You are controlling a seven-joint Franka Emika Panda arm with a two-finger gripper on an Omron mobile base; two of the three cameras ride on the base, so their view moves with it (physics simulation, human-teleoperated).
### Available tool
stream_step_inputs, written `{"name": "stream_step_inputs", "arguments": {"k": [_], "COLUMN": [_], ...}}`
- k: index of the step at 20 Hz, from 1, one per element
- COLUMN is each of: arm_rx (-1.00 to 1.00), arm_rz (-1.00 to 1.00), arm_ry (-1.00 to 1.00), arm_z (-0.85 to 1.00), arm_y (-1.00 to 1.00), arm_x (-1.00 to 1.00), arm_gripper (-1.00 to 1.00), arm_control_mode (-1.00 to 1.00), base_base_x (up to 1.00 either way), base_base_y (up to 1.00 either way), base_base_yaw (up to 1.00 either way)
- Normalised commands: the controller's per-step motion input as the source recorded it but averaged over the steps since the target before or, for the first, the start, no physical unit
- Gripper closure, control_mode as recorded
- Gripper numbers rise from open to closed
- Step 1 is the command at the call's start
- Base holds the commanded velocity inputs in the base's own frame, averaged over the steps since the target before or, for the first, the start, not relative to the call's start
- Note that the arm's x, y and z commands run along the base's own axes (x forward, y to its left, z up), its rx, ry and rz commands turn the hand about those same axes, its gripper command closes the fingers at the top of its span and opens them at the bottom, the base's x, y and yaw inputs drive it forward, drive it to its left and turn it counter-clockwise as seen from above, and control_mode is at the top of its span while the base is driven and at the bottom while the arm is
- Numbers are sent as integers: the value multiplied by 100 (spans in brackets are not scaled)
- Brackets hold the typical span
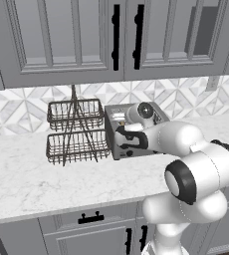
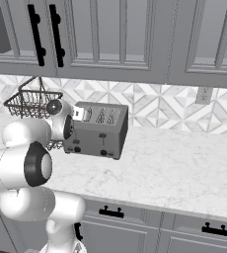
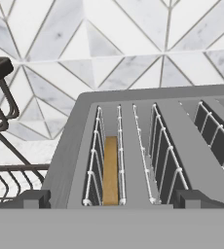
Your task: Start the toaster. Once the lever pops up, take the bread to the plate on the dining counter.
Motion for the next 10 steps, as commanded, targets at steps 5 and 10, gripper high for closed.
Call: {"name": "stream_step_inputs", "arguments": {"k": [5,10], "arm_rx": [0,0], "arm_rz": [0,0], "arm_ry": [0,0], "arm_z": [0,0], "arm_y": [0,0], "arm_x": [0,0], "arm_gripper": [-100,-100], "arm_control_mode": [-100,-100], "base_base_x": [0,0], "base_base_y": [0,0], "base_base_yaw": [0,0]}}
